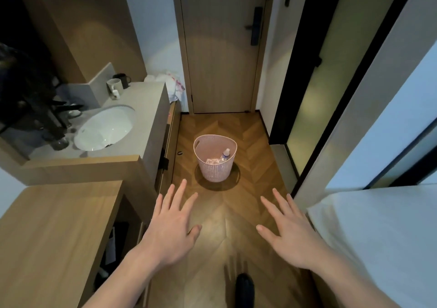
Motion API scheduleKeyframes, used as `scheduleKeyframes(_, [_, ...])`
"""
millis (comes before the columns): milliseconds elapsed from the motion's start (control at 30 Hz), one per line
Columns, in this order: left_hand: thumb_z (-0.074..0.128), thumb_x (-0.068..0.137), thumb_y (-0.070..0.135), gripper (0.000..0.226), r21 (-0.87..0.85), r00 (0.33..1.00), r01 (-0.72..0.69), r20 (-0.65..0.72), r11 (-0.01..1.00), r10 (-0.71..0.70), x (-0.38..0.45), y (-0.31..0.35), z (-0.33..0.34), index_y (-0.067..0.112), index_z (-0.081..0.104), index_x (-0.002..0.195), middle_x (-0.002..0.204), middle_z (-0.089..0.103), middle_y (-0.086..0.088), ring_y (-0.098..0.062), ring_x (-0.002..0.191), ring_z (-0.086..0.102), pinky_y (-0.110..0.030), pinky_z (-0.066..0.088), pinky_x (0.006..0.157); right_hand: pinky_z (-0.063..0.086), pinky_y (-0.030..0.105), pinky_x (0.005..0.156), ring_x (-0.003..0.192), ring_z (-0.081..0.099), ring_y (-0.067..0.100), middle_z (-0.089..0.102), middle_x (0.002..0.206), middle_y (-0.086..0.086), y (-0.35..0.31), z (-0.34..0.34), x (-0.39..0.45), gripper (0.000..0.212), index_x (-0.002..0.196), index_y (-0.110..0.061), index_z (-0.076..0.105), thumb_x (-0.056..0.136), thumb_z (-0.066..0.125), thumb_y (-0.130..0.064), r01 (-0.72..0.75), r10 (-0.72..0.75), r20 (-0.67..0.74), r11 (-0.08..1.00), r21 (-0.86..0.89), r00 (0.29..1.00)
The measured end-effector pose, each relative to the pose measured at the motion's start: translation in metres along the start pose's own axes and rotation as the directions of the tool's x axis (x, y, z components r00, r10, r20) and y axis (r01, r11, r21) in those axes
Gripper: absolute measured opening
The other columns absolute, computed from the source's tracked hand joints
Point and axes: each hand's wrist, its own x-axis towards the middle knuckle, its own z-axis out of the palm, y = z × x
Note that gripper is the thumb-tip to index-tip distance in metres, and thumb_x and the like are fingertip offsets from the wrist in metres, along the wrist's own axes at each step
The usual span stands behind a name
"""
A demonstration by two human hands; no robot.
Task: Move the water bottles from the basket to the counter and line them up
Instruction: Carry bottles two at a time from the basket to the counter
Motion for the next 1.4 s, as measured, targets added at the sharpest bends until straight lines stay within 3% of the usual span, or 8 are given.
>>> scheduleKeyframes(233, [0.040, 0.102, 0.062, 0.076, -0.028, 0.995, 0.095, 0.030, 0.995, -0.094, 0.132, 0.011, -0.017, 0.039, 0.005, 0.166, 0.169, -0.031, 0.005, -0.024, 0.157, -0.027, -0.047, -0.014, 0.127, -0.005, 0.052, 0.130, 0.159, -0.025, 0.023, -0.031, 0.168, -0.017, 0.033, -0.055, 0.138, 0.075, 0.166, -0.045, -0.002, 0.104, 0.033, -0.069, 0.063, -0.064, 0.075, 0.998, 0.010, 0.995])
scheduleKeyframes(433, [0.040, 0.101, 0.065, 0.080, -0.025, 0.977, 0.188, 0.106, 0.982, -0.185, 0.215, 0.000, -0.021, 0.039, 0.002, 0.166, 0.168, -0.032, 0.003, -0.026, 0.155, -0.030, -0.048, -0.019, 0.123, -0.012, 0.045, 0.123, 0.158, -0.027, 0.022, -0.029, 0.170, -0.012, 0.040, -0.103, 0.239, 0.076, 0.166, -0.044, -0.004, 0.104, 0.032, -0.069, 0.133, -0.128, 0.113, 0.990, -0.038, 0.985])
scheduleKeyframes(733, [0.041, 0.101, 0.064, 0.080, -0.070, 0.972, 0.190, 0.151, 0.979, -0.178, 0.363, -0.053, -0.003, 0.040, 0.000, 0.165, 0.165, -0.036, 0.007, -0.026, 0.154, -0.031, -0.047, -0.022, 0.119, 0.001, 0.053, 0.130, 0.161, -0.017, 0.026, -0.022, 0.173, -0.007, 0.041, -0.124, 0.394, 0.080, 0.166, -0.043, -0.001, 0.102, 0.038, -0.070, 0.012, 0.005, 0.142, 0.993, -0.120, 0.990])
scheduleKeyframes(833, [0.044, 0.103, 0.058, 0.079, -0.103, 0.967, 0.183, 0.199, 0.978, -0.160, 0.421, -0.072, -0.001, 0.037, -0.001, 0.165, 0.168, -0.033, 0.004, -0.025, 0.155, -0.030, -0.049, -0.018, 0.124, 0.005, 0.052, 0.130, 0.162, -0.012, 0.026, -0.016, 0.175, -0.008, 0.045, -0.132, 0.437, 0.079, 0.167, -0.042, 0.003, 0.102, 0.041, -0.068, -0.007, 0.015, 0.120, 0.998, -0.066, 0.993])
scheduleKeyframes(1067, [0.049, 0.103, 0.052, 0.080, -0.108, 0.962, 0.075, 0.269, 0.991, -0.044, 0.546, -0.106, 0.012, 0.032, 0.004, 0.166, 0.173, -0.020, 0.000, -0.027, 0.159, -0.019, -0.047, -0.012, 0.125, 0.005, 0.051, 0.132, 0.162, -0.015, 0.022, -0.015, 0.174, -0.014, 0.049, -0.142, 0.531, 0.080, 0.166, -0.043, 0.004, 0.102, 0.046, -0.066, -0.115, 0.092, 0.224, 0.989, 0.091, 0.970])
scheduleKeyframes(1267, [0.050, 0.101, 0.047, 0.082, -0.157, 0.947, 0.089, 0.318, 0.984, -0.035, 0.642, -0.117, 0.031, 0.034, 0.001, 0.166, 0.174, -0.013, 0.001, -0.025, 0.160, -0.013, -0.045, -0.010, 0.125, 0.006, 0.050, 0.132, 0.162, -0.013, 0.025, -0.013, 0.175, -0.011, 0.066, -0.153, 0.617, 0.080, 0.166, -0.043, 0.005, 0.102, 0.046, -0.066, -0.142, 0.101, 0.285, 0.982, 0.127, 0.953])
scheduleKeyframes(1400, [0.053, 0.100, 0.044, 0.080, -0.181, 0.929, 0.170, 0.358, 0.969, -0.096, 0.705, -0.124, 0.043, 0.035, 0.007, 0.165, 0.175, -0.006, 0.001, -0.024, 0.161, -0.007, -0.046, -0.005, 0.127, 0.008, 0.051, 0.131, 0.162, -0.012, 0.022, -0.010, 0.175, -0.014, 0.080, -0.165, 0.692, 0.078, 0.166, -0.042, 0.008, 0.103, 0.049, -0.062, -0.160, 0.103, 0.349, 0.977, 0.139, 0.932])
